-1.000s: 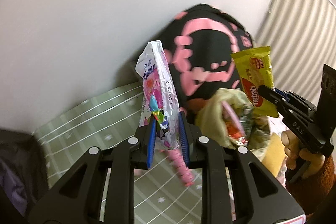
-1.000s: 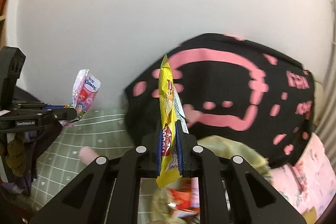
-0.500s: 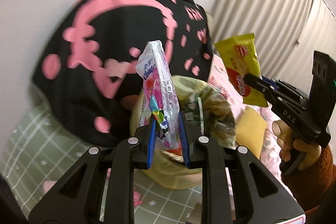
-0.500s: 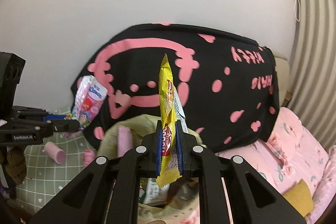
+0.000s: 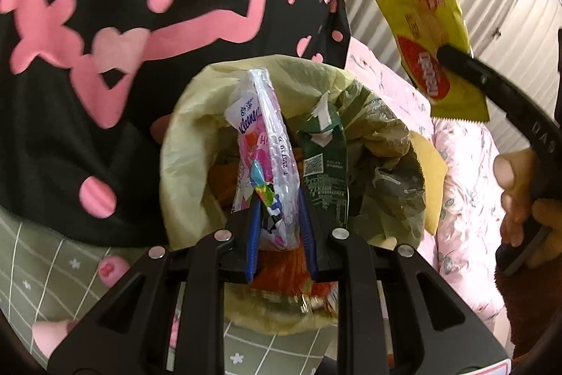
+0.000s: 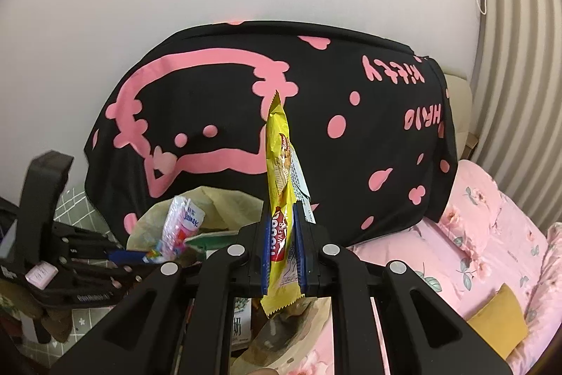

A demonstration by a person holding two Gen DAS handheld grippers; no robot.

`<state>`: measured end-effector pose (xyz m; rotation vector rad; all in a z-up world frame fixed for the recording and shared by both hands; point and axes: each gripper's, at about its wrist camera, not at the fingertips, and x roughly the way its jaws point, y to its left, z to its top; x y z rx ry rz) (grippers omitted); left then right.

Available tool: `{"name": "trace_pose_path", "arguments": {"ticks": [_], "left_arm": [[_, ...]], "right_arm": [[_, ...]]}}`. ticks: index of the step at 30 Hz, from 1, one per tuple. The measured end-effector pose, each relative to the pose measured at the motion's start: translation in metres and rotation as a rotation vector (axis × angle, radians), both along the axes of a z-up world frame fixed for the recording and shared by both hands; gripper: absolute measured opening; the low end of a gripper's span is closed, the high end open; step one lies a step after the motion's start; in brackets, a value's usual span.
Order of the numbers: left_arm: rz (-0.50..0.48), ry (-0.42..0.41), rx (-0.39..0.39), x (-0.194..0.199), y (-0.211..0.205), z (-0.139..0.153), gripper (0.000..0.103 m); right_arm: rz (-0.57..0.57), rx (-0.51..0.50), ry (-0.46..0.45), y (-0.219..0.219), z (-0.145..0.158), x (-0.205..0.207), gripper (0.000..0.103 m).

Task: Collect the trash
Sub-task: 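Carry candy bag with left tool while right tool carries wafer bar over bag, then release candy bag from left tool while right tool lowers wafer bar into bag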

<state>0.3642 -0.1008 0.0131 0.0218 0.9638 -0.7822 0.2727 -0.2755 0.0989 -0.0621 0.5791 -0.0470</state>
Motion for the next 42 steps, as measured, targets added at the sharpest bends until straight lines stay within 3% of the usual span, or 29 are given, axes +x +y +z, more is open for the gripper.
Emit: {"name": "trace_pose_path", "arguments": {"ticks": [4,7,14,21,28,35,42], "left_arm": [[-0.026,-0.019,0.012,0.002,-0.01,-0.001,0.02],[-0.041,-0.014,-0.024,0.0,-0.007,0.004,0.041],[-0.021,-0.044,-0.05,-0.011,0.011,0.026,0.05],[0.003,-0.091,-0.093,-0.016,0.036,0.046,0.052],[0.109,-0.12,-0.129,-0.016,0.086,0.05,0.052],[0.244,-0.054,-0.123,-0.001,0.129,0.031,0.052],[0.284,-0.04,-0.108,-0.003,0.144,0.022,0.052]], "right_arm": [[-0.015,0.003,-0.002,-0.005,0.001,0.004,0.012],[-0.024,-0.003,0.006,-0.008,0.0,0.008,0.012],[-0.033,-0.001,0.037,-0.004,-0.002,0.015,0.012],[0.007,-0.021,0.031,0.03,0.005,0.015,0.012],[0.005,-0.014,0.014,0.048,0.01,0.007,0.012],[0.056,0.06,0.065,0.068,-0.011,0.011,0.012],[0.152,0.1,0.159,0.096,-0.043,0.023,0.012]]}}
